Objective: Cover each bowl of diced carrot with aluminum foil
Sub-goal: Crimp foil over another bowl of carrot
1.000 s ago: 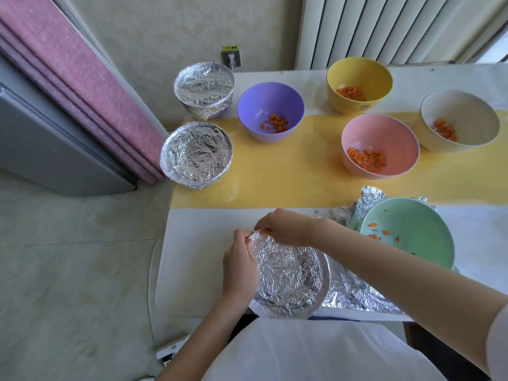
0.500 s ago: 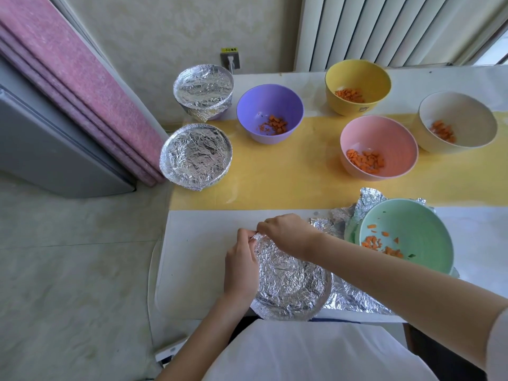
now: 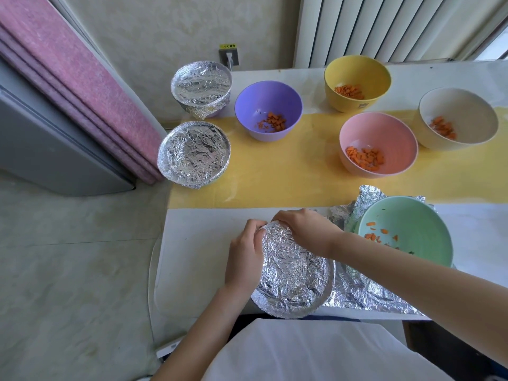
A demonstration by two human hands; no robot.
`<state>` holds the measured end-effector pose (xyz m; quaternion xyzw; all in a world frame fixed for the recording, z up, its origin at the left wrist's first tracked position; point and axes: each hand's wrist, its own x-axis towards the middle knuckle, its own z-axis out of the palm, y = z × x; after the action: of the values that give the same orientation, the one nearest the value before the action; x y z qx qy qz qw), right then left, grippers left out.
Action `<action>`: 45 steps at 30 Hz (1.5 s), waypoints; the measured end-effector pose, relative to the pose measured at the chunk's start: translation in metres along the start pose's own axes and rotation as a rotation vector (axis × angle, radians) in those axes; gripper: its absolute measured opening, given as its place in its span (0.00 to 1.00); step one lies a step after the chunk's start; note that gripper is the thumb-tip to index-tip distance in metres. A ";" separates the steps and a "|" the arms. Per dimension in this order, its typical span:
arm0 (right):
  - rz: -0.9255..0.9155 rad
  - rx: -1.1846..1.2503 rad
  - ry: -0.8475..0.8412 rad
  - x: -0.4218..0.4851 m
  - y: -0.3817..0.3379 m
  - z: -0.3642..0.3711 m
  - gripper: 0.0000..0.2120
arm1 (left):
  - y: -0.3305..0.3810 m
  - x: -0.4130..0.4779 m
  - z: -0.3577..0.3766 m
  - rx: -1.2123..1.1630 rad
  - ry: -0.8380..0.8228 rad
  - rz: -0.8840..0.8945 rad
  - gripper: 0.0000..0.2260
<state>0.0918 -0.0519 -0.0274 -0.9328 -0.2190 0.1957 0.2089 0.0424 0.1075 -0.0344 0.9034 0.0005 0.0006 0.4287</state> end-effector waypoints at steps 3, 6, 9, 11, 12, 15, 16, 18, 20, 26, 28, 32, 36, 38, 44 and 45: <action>0.017 0.011 -0.011 0.002 0.002 0.005 0.19 | -0.005 -0.007 0.002 -0.025 0.015 -0.048 0.09; -0.030 -0.067 -0.018 0.001 -0.005 0.005 0.18 | -0.008 -0.011 0.002 0.005 0.017 -0.065 0.12; -0.070 -0.119 0.016 -0.002 -0.014 0.008 0.21 | -0.007 -0.009 0.002 0.025 -0.008 -0.058 0.12; -0.045 -0.116 0.033 -0.002 -0.014 0.008 0.19 | -0.005 -0.009 0.004 0.047 -0.032 -0.040 0.13; -0.036 -0.113 0.034 -0.002 -0.013 0.007 0.19 | -0.005 -0.008 0.004 0.057 -0.039 -0.028 0.13; -0.024 -0.125 0.012 -0.002 -0.009 0.003 0.18 | -0.002 -0.004 0.007 0.067 -0.053 0.005 0.13; -0.019 -0.126 0.000 -0.002 -0.008 0.002 0.18 | -0.001 -0.002 0.007 0.067 -0.054 0.013 0.13; -0.025 -0.118 -0.007 0.001 -0.008 0.001 0.16 | -0.001 0.002 0.006 0.076 -0.057 0.014 0.13; -0.033 -0.108 0.000 0.006 -0.009 0.000 0.12 | -0.003 0.007 0.005 0.091 -0.070 0.010 0.13; 0.059 -0.140 -0.035 0.025 -0.018 -0.005 0.10 | -0.010 0.018 0.001 0.094 -0.088 -0.045 0.09; 0.068 -0.118 -0.046 0.027 -0.018 -0.005 0.09 | -0.013 0.020 0.001 0.098 -0.098 -0.049 0.09; 0.124 0.052 -0.076 0.030 -0.012 -0.006 0.10 | -0.015 0.020 0.000 0.108 -0.107 -0.041 0.11; 0.150 0.103 0.005 0.025 -0.004 -0.003 0.12 | -0.013 0.018 -0.006 0.088 -0.076 -0.095 0.15; 0.131 0.099 0.045 0.024 -0.002 -0.001 0.12 | -0.010 0.017 -0.006 0.065 -0.077 -0.104 0.17; 0.101 0.142 -0.009 0.024 -0.002 -0.005 0.14 | -0.009 0.011 -0.003 0.086 -0.034 -0.148 0.20; 0.098 0.154 -0.005 0.023 -0.003 -0.005 0.15 | -0.009 0.009 -0.004 0.088 -0.019 -0.169 0.20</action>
<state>0.1127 -0.0400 -0.0281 -0.9231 -0.1578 0.2245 0.2695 0.0517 0.1159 -0.0392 0.9181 0.0724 -0.0442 0.3872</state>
